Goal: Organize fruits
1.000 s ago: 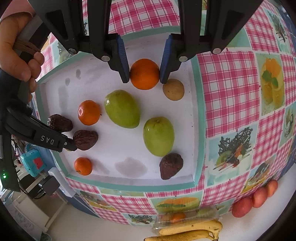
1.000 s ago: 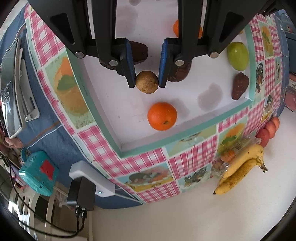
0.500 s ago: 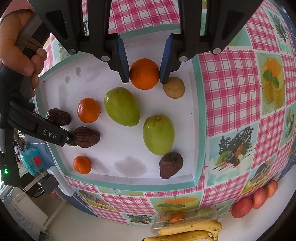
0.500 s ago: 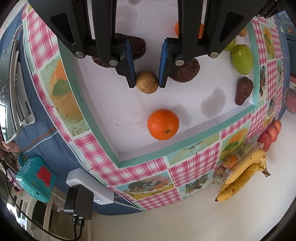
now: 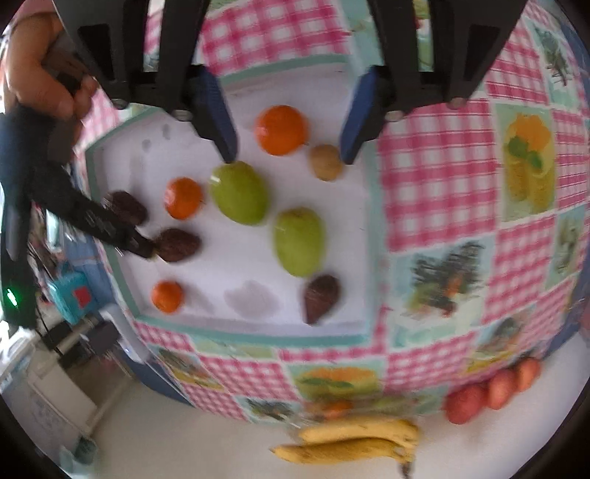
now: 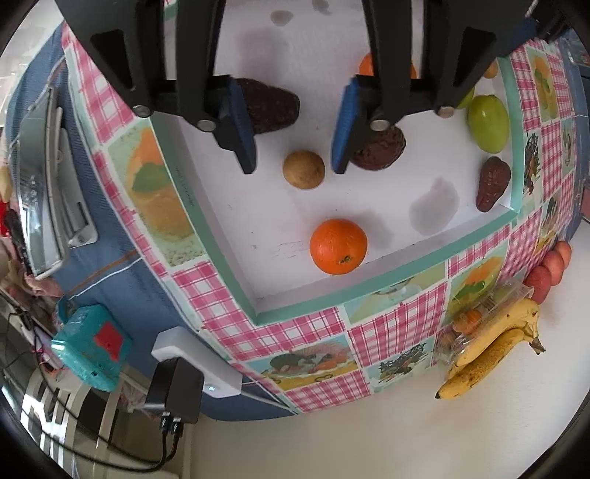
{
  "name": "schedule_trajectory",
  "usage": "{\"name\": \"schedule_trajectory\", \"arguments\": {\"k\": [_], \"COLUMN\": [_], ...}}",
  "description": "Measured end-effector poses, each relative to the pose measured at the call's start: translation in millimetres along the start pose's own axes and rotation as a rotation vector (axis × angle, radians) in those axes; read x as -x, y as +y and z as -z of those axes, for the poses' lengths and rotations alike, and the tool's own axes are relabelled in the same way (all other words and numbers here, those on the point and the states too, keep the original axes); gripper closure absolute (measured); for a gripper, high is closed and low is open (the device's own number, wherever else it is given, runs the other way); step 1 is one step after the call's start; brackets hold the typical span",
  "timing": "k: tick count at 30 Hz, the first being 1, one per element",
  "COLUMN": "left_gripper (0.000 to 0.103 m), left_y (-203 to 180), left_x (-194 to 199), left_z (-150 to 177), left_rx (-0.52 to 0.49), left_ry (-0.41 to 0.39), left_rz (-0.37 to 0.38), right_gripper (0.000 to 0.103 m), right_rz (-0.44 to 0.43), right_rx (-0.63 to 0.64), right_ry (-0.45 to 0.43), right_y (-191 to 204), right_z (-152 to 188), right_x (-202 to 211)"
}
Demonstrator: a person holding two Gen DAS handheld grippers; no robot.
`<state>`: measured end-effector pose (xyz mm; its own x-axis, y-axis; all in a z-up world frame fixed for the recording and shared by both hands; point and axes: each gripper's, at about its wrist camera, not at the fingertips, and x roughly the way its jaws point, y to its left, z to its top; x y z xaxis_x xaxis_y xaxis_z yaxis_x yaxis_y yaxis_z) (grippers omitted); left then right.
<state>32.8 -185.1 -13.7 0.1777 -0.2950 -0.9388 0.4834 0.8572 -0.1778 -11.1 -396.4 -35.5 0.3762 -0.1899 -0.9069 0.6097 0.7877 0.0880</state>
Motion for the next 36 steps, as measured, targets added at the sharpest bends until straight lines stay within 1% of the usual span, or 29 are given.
{"name": "schedule_trajectory", "arguments": {"k": [1,2,4,5,8,9,10,14,15,16,17,21,23,26,27,29,31,36], "left_gripper": [0.027,0.024,0.018,0.013,0.002,0.000,0.000,0.000,0.000,0.000,0.000,0.000,0.000,0.000,0.000,0.000,0.000,0.000], "left_y": [8,15,31,40,65,69,73,90,94,97,100,109,115,122,123,123,120,114], "left_x": [4,7,15,19,34,38,42,58,61,64,67,76,77,78,78,78,80,80], "left_z": [1,2,2,3,10,12,15,30,36,39,45,63,70,74,73,73,73,75], "left_rx": [0.013,0.023,0.047,0.063,0.103,0.110,0.118,0.138,0.139,0.141,0.141,0.137,0.147,0.174,0.183,0.192,0.176,0.163], "left_ry": [-0.022,-0.041,-0.077,-0.095,-0.146,-0.159,-0.173,-0.217,-0.226,-0.232,-0.239,-0.249,-0.245,-0.232,-0.227,-0.220,-0.225,-0.215], "left_rz": [-0.041,-0.080,-0.158,-0.192,-0.262,-0.274,-0.287,-0.310,-0.310,-0.309,-0.313,-0.343,-0.334,-0.313,-0.321,-0.364,-0.394,-0.407], "right_gripper": [0.046,0.044,0.036,0.034,0.026,0.020,0.019,0.018,0.017,0.012,0.010,0.009,0.009,0.009,0.009,0.009,0.009,0.009], "right_rz": [0.010,0.015,0.016,0.011,-0.034,-0.046,-0.060,-0.091,-0.101,-0.117,-0.129,-0.177,-0.188,-0.170,-0.164,-0.159,-0.157,-0.153], "right_rx": [0.008,0.016,0.046,0.054,0.050,0.050,0.052,0.091,0.099,0.111,0.119,0.152,0.165,0.194,0.203,0.214,0.215,0.224], "right_ry": [-0.003,-0.007,-0.018,-0.021,-0.018,-0.018,-0.018,-0.026,-0.028,-0.026,-0.025,-0.015,-0.003,0.005,0.006,0.006,0.008,0.023], "right_y": [3,5,13,16,27,29,32,50,55,61,64,79,86,92,94,95,96,97], "right_z": [2,4,9,12,26,29,34,56,61,68,72,90,98,104,105,105,105,106], "right_x": [4,7,17,21,33,34,37,52,55,60,62,72,74,75,75,74,74,71]}}
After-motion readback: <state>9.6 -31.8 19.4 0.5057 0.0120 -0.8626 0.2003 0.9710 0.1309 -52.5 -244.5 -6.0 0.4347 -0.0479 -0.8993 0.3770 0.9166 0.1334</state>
